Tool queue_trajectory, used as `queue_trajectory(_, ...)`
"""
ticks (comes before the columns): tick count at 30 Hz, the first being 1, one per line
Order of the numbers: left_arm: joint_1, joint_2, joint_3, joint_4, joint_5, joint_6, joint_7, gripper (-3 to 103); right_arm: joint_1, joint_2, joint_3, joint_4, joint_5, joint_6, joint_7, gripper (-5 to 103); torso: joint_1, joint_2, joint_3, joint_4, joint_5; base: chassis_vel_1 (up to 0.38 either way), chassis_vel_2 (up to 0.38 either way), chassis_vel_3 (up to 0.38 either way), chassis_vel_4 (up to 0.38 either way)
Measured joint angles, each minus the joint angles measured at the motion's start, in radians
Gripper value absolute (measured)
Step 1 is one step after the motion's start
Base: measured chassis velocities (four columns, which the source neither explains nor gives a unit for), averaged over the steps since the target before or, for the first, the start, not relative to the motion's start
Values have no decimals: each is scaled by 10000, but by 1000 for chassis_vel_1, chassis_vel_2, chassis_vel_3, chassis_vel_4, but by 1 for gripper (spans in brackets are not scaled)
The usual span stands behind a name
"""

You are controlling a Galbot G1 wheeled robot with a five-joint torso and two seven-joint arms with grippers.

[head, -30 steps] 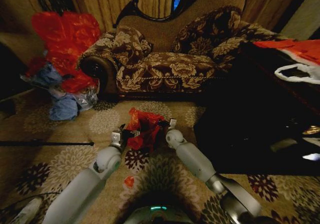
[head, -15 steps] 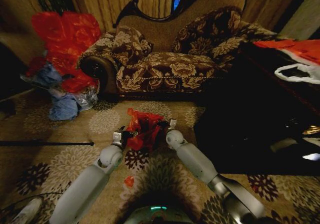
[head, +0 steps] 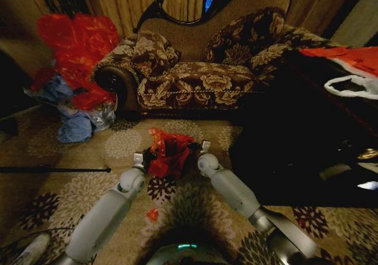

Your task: Place a garbage bag over the trash bin.

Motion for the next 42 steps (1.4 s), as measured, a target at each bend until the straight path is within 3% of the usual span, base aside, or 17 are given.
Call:
queue_trajectory(1,0,0,0,0,0,0,0,26,0,0,0,0,0,0,0,0,0,0,0,0,0,0,0,0,0)
queue_trajectory(4,-225,64,-52,-3,-200,-20,-57,9,-25,-137,-12,139,-44,-1,-6,0,0,0,0,0,0,0,0,0,0)
queue_trajectory(8,-517,206,-143,-194,-457,-11,-213,2,119,-205,-21,101,-191,-38,-126,0,0,0,0,-1,0,0,0,0,0)
queue_trajectory(12,-749,362,-239,-252,-666,43,-262,0,399,-175,-45,-304,-413,-64,-412,0,0,0,-1,0,0,0,0,0,0)
queue_trajectory(16,-1251,555,-315,330,-879,62,-135,0,1061,56,-39,-1493,-1236,-23,-1464,0,0,0,0,1,-2,0,0,0,0)
queue_trajectory(20,-1450,476,-286,778,-1187,110,-93,0,1296,154,-75,-1811,-1223,-133,-1792,0,-1,0,-1,2,0,0,0,0,0)
queue_trajectory(24,-1762,132,-156,1645,-1386,156,40,0,1478,251,-134,-2274,-1388,-285,-2488,0,0,0,0,1,-2,0,0,0,0)
queue_trajectory(27,-2219,-488,75,2956,-1223,82,370,0,1669,378,-154,-2890,-1841,-438,-3374,0,-1,0,0,-1,-1,0,0,0,0)
queue_trajectory(35,-2854,-1318,256,4572,-1095,-70,790,0,2260,801,-58,-4451,-2992,-415,-4792,0,0,-1,1,-1,1,0,0,0,0)
queue_trajectory(39,-2887,-1481,151,4385,-1050,-226,766,0,2567,1013,9,-4894,-3288,-290,-5315,0,1,-1,1,0,0,0,0,0,0)
queue_trajectory(42,-2747,-1403,112,3842,-1018,-244,674,0,2695,1088,-34,-4898,-3182,-330,-5165,0,-1,0,0,-1,1,0,0,0,0)
